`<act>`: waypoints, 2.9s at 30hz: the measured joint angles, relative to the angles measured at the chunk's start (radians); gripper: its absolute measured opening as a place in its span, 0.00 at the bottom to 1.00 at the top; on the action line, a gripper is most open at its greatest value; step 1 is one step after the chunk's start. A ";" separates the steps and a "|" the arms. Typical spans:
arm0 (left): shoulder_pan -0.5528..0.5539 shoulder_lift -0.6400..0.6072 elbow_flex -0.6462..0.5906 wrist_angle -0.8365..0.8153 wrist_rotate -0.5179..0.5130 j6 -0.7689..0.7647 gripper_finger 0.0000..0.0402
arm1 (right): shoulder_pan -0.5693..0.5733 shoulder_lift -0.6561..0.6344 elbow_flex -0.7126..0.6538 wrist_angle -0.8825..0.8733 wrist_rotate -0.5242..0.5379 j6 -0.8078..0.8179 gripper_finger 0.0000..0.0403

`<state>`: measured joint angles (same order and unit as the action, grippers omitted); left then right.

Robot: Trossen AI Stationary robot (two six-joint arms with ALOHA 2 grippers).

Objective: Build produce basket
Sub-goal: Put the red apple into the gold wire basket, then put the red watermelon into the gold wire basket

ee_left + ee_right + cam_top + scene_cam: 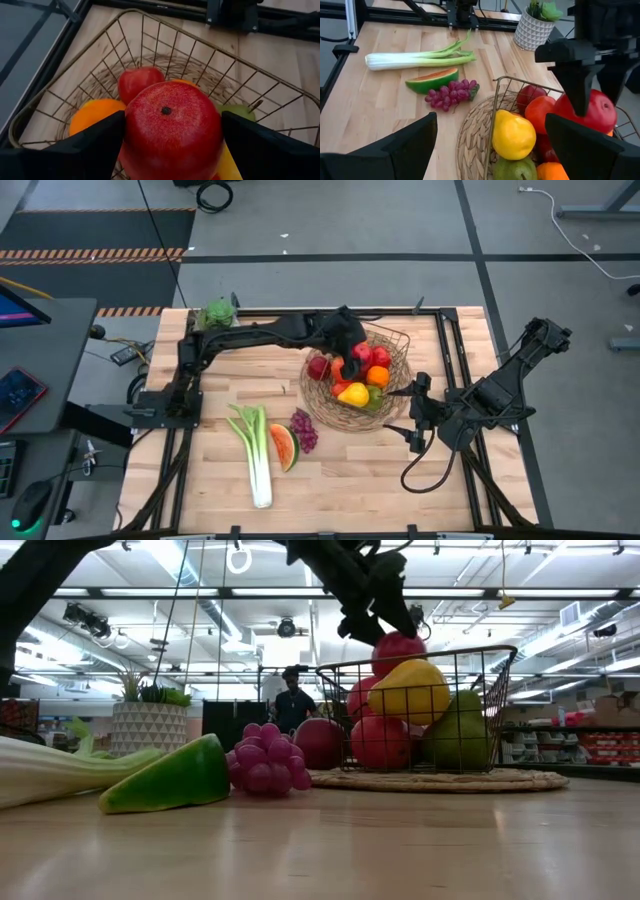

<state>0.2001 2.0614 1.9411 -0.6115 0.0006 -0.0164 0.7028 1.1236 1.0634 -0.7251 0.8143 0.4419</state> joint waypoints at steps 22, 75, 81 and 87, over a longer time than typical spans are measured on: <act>-0.013 0.003 0.000 0.016 0.089 0.005 0.82 | 0.000 -0.001 0.000 0.008 -0.007 -0.001 0.93; 0.005 0.166 0.000 0.455 0.116 0.210 0.89 | 0.234 -0.111 0.113 0.042 0.236 -0.081 0.93; -0.006 0.166 0.000 0.416 0.116 0.249 0.99 | 0.255 -0.111 0.113 0.056 0.240 -0.077 0.93; -0.027 0.128 0.000 0.301 0.117 0.316 0.98 | 0.255 -0.109 0.113 0.059 0.238 -0.075 0.93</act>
<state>0.1736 2.1893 1.9411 -0.3108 0.1174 0.2992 0.9581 1.0144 1.1759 -0.6660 1.0518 0.3672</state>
